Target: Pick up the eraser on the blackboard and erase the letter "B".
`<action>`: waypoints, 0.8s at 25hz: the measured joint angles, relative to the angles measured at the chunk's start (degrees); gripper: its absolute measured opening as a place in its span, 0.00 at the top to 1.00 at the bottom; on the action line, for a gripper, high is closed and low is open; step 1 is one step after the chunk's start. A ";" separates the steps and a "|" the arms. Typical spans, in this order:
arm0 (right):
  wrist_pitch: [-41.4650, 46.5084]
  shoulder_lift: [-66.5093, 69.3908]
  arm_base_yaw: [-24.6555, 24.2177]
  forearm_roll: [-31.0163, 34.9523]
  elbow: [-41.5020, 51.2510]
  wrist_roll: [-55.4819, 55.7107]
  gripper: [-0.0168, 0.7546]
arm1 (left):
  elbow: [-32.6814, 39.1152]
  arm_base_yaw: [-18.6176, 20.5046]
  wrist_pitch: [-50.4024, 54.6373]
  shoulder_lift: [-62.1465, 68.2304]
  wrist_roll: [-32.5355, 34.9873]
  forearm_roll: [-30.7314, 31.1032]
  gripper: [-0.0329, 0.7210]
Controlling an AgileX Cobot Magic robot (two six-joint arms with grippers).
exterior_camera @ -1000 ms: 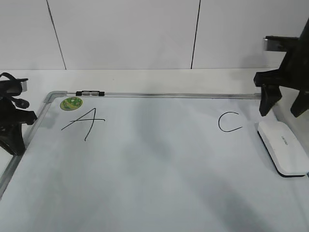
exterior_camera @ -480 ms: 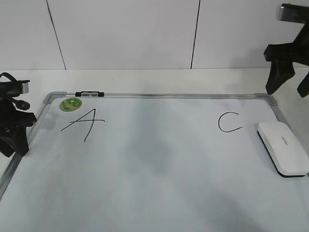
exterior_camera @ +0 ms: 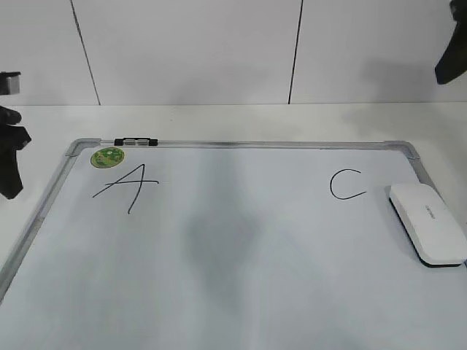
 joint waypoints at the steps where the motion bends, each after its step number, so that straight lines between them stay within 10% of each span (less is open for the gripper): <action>1: 0.00 0.00 0.00 0.00 0.00 0.00 0.26 | 0.00 0.00 0.19 -1.06 0.00 0.19 0.58; 20: 1.41 -49.98 0.00 1.59 29.30 0.00 0.26 | 16.28 0.00 2.55 -48.53 -0.26 0.34 0.63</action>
